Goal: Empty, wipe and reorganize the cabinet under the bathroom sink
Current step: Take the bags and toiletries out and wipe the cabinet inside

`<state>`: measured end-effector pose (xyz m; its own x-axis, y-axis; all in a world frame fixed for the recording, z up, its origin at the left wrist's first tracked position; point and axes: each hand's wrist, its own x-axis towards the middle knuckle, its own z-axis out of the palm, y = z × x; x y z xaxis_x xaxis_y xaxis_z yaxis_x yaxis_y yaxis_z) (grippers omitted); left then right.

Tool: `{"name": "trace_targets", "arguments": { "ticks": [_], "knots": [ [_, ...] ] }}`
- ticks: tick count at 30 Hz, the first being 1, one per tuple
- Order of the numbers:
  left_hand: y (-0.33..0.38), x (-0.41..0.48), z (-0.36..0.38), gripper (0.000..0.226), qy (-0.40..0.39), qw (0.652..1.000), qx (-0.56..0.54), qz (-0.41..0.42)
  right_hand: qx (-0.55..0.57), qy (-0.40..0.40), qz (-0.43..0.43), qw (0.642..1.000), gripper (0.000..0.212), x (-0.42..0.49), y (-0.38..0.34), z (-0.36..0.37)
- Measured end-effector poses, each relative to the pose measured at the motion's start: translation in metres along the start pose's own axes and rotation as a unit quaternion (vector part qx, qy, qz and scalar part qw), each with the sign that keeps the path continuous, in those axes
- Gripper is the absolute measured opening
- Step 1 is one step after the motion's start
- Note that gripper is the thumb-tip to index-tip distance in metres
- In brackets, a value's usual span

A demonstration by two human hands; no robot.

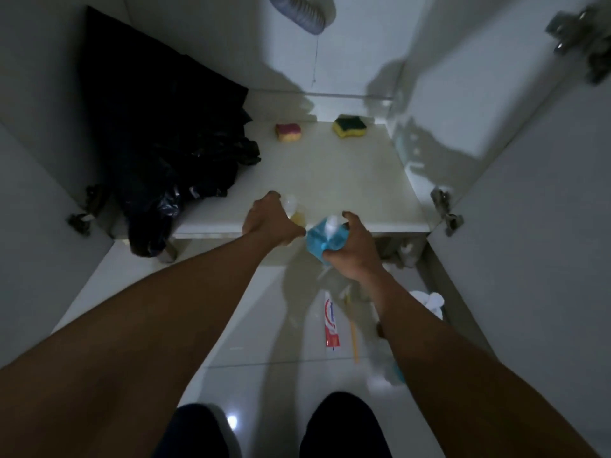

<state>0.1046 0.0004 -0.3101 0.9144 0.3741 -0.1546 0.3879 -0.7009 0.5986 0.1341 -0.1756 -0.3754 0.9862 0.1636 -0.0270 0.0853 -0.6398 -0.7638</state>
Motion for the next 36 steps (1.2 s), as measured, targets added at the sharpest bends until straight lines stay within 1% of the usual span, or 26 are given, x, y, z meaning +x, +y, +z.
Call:
{"name": "trace_targets", "arguments": {
  "ticks": [3,5,10,14,19,24,28,33,36],
  "knots": [
    [-0.016,-0.023,0.010,0.093,-0.014,1.000,0.000,-0.020,-0.002,-0.007,0.003,1.000,0.078,-0.029,0.016,0.006],
    [-0.029,-0.032,0.021,0.094,-0.028,0.999,-0.002,-0.036,0.006,-0.035,0.034,0.999,0.074,-0.044,0.032,0.015],
    [-0.063,-0.037,0.059,0.091,-0.064,0.994,-0.008,-0.090,-0.011,-0.099,0.097,0.990,0.091,-0.059,0.070,0.045],
    [-0.088,-0.030,0.093,0.089,-0.090,0.988,-0.013,-0.122,-0.010,-0.120,0.120,0.986,0.092,-0.058,0.098,0.072],
    [-0.115,-0.015,0.128,0.093,-0.114,0.982,-0.022,-0.151,-0.029,-0.125,0.091,0.988,0.084,-0.043,0.116,0.097],
    [-0.131,0.003,0.150,0.090,-0.120,0.977,-0.026,-0.174,-0.051,-0.122,0.075,0.988,0.083,-0.016,0.126,0.113],
    [-0.138,0.015,0.161,0.090,-0.111,0.979,-0.027,-0.171,-0.089,-0.115,0.052,0.988,0.085,0.002,0.131,0.123],
    [-0.142,0.021,0.170,0.090,-0.114,0.977,-0.032,-0.179,-0.109,-0.131,0.052,0.984,0.089,0.015,0.135,0.132],
    [-0.145,0.020,0.175,0.090,-0.114,0.976,-0.033,-0.183,-0.113,-0.127,0.053,0.984,0.091,0.019,0.138,0.136]
  ]
}}
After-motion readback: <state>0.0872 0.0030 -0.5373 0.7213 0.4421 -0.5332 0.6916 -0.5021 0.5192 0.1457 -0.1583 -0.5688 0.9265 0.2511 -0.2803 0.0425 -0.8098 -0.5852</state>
